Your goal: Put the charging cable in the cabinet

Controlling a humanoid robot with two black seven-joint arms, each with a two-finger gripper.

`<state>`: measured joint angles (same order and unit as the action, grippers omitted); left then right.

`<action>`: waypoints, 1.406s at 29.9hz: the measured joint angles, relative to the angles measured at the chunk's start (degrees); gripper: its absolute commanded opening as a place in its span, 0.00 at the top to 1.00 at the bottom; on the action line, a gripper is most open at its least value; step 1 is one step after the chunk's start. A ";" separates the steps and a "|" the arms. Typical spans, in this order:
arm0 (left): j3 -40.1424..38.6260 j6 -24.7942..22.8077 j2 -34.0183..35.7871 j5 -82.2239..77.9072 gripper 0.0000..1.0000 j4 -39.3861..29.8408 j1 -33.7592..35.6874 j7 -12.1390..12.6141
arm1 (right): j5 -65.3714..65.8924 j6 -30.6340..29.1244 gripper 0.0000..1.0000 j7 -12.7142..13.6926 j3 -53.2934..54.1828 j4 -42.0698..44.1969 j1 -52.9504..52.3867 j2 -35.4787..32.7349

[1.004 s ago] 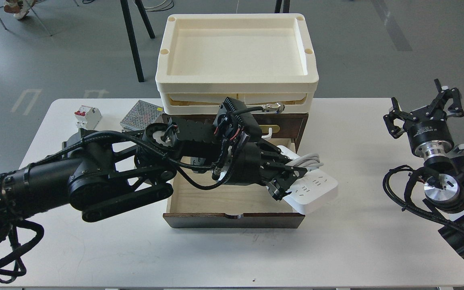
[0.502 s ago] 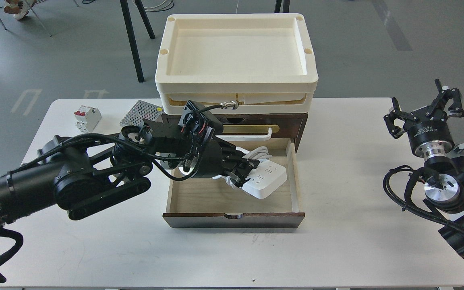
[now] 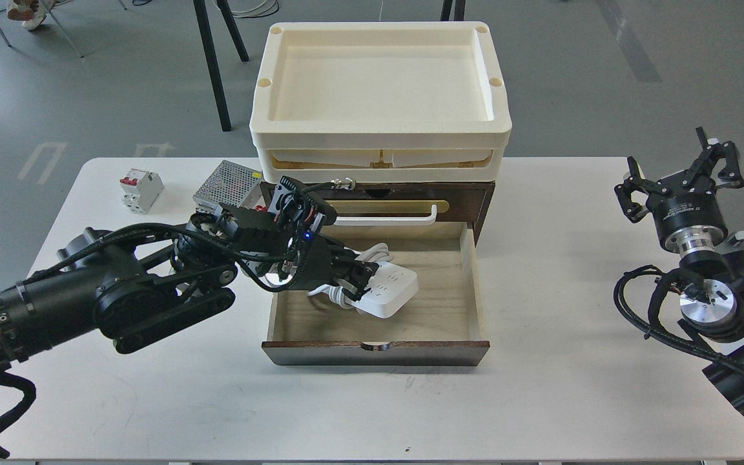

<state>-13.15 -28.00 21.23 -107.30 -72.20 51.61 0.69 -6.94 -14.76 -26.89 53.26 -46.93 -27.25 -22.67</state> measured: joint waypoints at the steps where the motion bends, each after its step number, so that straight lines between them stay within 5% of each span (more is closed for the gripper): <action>1: 0.00 0.00 0.07 0.11 0.29 -0.17 0.00 1.29 | 0.00 0.00 0.00 0.00 0.00 0.00 0.00 0.00; 4: -0.22 0.00 0.27 0.36 0.22 -0.60 -0.15 3.59 | 0.00 0.00 0.00 0.00 0.00 0.00 0.00 0.00; 9: -2.53 0.00 0.52 1.13 0.15 -2.97 -0.61 3.36 | 0.00 0.00 0.00 0.00 -0.08 0.00 0.00 0.00; 18: -14.30 0.00 0.32 24.99 0.13 -9.18 -0.86 -3.41 | 0.00 0.00 0.00 0.00 -0.10 0.00 0.00 0.00; 22: -22.99 0.00 -0.11 38.35 0.13 -10.49 -0.62 -8.40 | 0.00 -0.04 0.00 0.00 -0.17 0.00 0.00 0.00; 26: -32.16 0.00 0.49 53.13 0.14 -9.37 0.12 -8.58 | 0.00 -0.04 0.00 0.00 -0.17 0.00 0.00 -0.01; 33: -47.11 0.01 4.33 74.65 0.09 0.25 -3.53 -6.03 | 0.00 -0.20 0.00 0.00 0.11 -0.08 -0.07 -0.02; 42: -51.47 0.02 5.98 98.47 0.01 26.46 -5.74 -5.96 | 0.00 -0.32 0.00 0.63 0.03 -0.01 -0.10 -0.06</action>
<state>-64.61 -27.98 27.21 -8.83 -45.74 45.87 -5.26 -6.94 -15.08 -26.26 53.29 -46.94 -27.34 -22.74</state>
